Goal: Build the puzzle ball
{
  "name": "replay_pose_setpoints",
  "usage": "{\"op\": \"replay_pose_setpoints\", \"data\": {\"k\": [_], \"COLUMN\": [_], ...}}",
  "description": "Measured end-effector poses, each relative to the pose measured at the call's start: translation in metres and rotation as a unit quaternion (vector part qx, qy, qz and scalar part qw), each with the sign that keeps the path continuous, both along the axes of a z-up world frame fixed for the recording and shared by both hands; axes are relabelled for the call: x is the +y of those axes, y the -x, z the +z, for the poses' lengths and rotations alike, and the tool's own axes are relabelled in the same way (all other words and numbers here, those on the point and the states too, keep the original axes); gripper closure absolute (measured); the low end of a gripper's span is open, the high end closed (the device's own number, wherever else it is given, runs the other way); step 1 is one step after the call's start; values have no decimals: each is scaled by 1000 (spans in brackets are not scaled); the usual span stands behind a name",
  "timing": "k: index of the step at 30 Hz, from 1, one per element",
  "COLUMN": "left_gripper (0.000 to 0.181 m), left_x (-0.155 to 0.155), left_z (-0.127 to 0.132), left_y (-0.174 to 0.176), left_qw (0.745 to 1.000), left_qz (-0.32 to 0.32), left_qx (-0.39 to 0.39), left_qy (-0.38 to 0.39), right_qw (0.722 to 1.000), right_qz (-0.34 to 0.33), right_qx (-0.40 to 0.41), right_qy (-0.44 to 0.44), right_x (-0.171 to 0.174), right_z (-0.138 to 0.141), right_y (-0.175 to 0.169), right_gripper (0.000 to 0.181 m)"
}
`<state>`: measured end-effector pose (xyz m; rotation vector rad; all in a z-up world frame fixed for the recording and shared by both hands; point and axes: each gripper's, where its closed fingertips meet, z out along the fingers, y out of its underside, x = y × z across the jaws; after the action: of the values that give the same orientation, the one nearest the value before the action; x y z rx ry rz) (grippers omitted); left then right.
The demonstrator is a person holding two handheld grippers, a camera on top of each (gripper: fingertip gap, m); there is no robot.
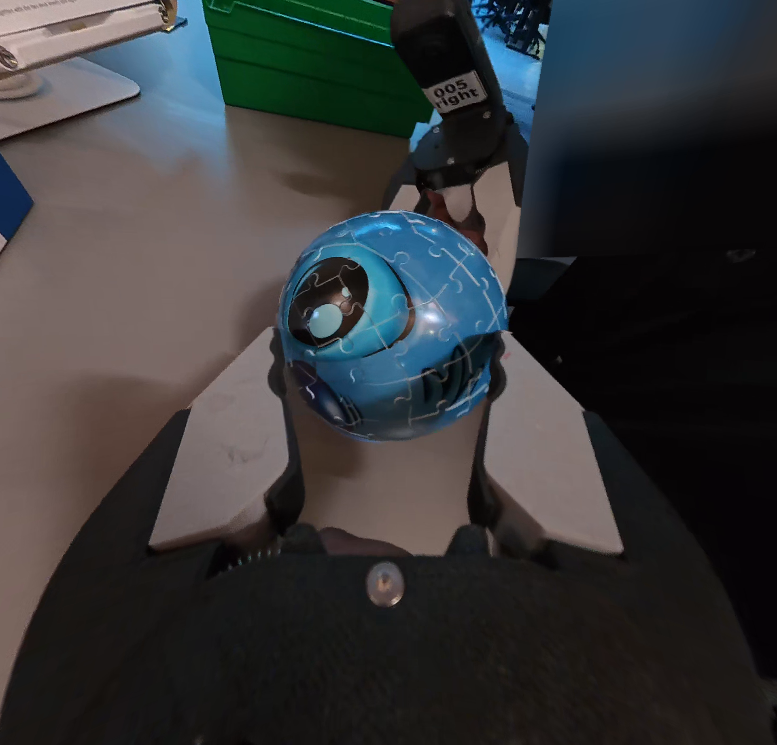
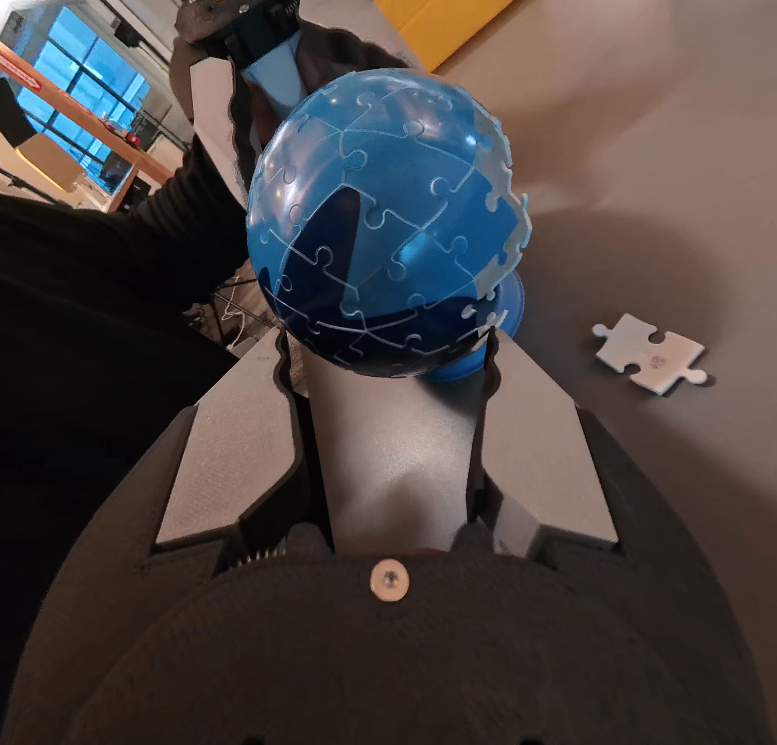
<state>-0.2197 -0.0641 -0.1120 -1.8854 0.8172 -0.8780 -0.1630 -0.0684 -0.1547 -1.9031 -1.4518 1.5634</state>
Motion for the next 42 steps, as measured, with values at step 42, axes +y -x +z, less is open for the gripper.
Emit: {"op": "replay_pose_setpoints", "data": {"k": [42], "left_gripper": [88], "left_x": [-44], "left_z": [-9], "left_y": [10], "left_qw": [996], "left_qz": [62], "left_qx": [10], "left_qy": [-55], "right_qw": [977], "right_qz": [182], "right_qx": [16], "right_qy": [-108], "right_x": [18], "right_z": [-4], "right_y": [-38], "right_gripper": [115]}}
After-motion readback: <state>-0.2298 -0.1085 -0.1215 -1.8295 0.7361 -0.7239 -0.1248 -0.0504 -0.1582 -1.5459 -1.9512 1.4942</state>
